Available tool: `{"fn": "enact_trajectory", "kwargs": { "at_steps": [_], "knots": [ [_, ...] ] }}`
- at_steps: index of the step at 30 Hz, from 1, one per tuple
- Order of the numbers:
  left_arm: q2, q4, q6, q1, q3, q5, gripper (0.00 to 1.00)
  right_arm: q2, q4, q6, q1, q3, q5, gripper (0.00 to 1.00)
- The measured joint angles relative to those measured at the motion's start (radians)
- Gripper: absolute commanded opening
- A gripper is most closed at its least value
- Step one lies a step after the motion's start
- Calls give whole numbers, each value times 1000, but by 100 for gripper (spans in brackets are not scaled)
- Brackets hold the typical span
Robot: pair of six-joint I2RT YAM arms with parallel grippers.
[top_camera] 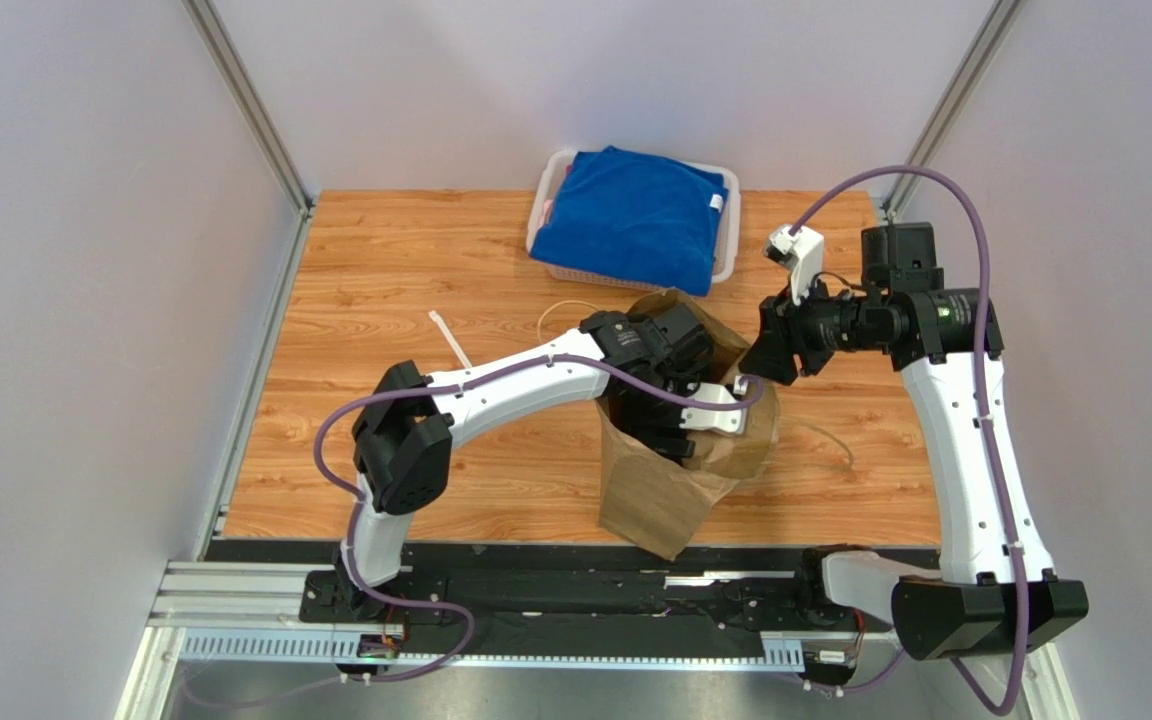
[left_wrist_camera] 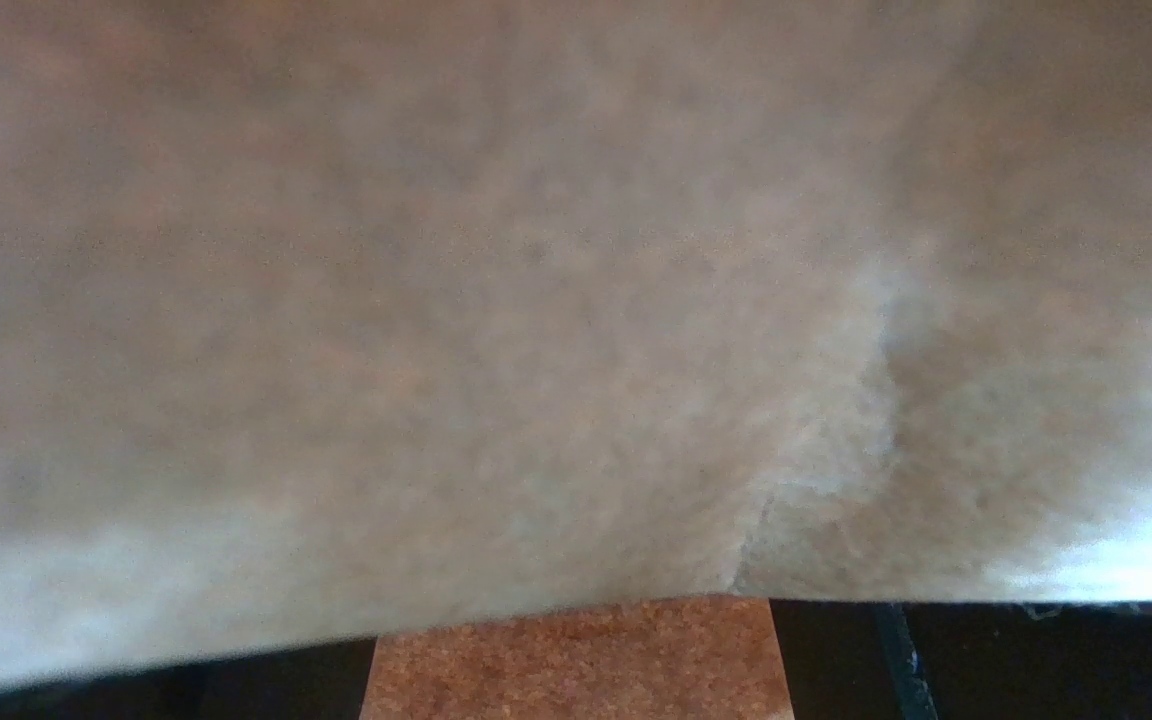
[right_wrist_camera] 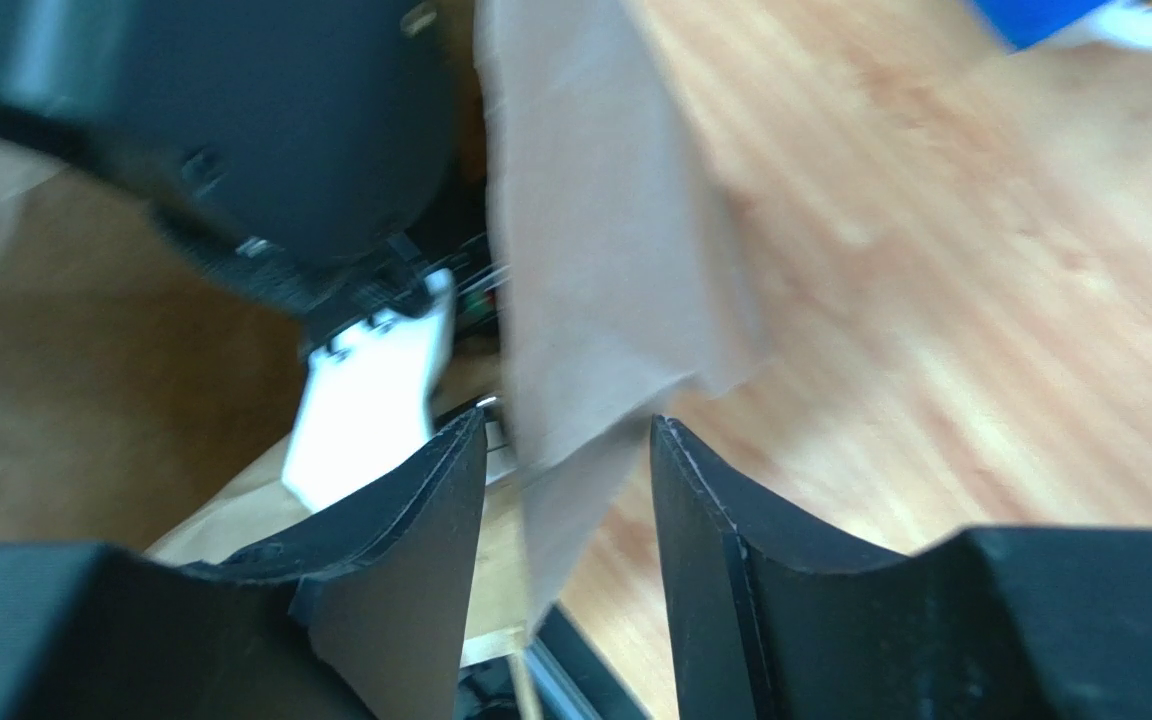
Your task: Pack the takeout coffee
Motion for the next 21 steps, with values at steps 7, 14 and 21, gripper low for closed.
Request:
{"fn": "enact_trajectory", "kwargs": {
  "at_steps": [7,14,21],
  "knots": [
    [-1,-8,5,-1,-1,-19,34,-48,-13,-34,-11,-66,-56,41],
    [-4,-7,13,-3,-6,-22,33,-83,0,-112,-11,-92,-69,57],
    [-4,-12,27,-10,-6,-29,33,-140,36,-152,-14,-140,-39,57]
  ]
}}
